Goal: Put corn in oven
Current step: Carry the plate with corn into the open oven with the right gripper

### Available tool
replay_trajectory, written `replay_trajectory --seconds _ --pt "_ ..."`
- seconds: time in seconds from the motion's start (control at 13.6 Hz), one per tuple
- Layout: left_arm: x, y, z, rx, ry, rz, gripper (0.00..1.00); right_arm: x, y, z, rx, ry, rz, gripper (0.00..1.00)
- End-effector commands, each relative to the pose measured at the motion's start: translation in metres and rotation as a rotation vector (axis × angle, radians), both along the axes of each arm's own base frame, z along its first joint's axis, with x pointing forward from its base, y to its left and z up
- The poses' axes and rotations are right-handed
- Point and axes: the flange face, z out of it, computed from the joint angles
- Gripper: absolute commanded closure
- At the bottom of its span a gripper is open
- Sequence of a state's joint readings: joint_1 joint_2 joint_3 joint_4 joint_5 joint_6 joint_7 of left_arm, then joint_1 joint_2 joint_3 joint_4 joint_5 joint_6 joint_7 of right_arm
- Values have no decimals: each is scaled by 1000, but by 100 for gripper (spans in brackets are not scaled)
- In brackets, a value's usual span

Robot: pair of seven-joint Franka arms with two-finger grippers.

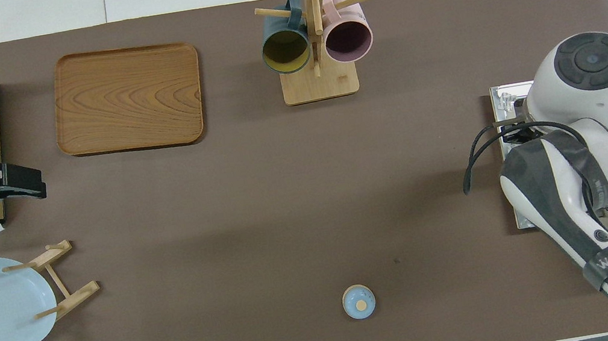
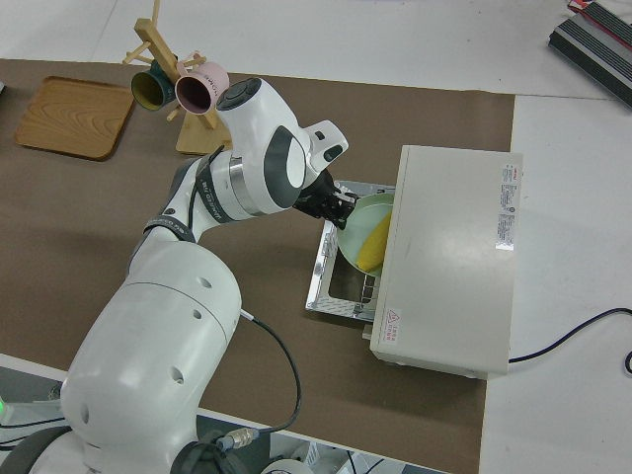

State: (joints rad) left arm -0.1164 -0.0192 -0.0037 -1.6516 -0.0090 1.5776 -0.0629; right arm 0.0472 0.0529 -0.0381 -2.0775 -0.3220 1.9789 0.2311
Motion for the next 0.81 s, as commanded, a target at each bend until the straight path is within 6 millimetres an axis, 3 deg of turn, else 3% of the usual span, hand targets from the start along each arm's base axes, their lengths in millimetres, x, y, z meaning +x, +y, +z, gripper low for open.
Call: replay_trajectory --seconds 0.0,0.15,0.37,0.51,0.73 --pt "0 3 5 10 -5 -9 0 -12 -10 1 1 -4 13 100" --pt "0 3 5 10 -7 -8 0 -15 -15 -3 4 -4 7 100" --pt "0 2 5 9 -7 -8 0 -31 -20 -27 29 -55 22 100" --pt "0 2 5 7 -8 -6 0 -32 -27 -27 31 -58 25 100" --pt "0 -1 6 -8 -9 -7 0 -32 -29 -28 34 -50 42 85"
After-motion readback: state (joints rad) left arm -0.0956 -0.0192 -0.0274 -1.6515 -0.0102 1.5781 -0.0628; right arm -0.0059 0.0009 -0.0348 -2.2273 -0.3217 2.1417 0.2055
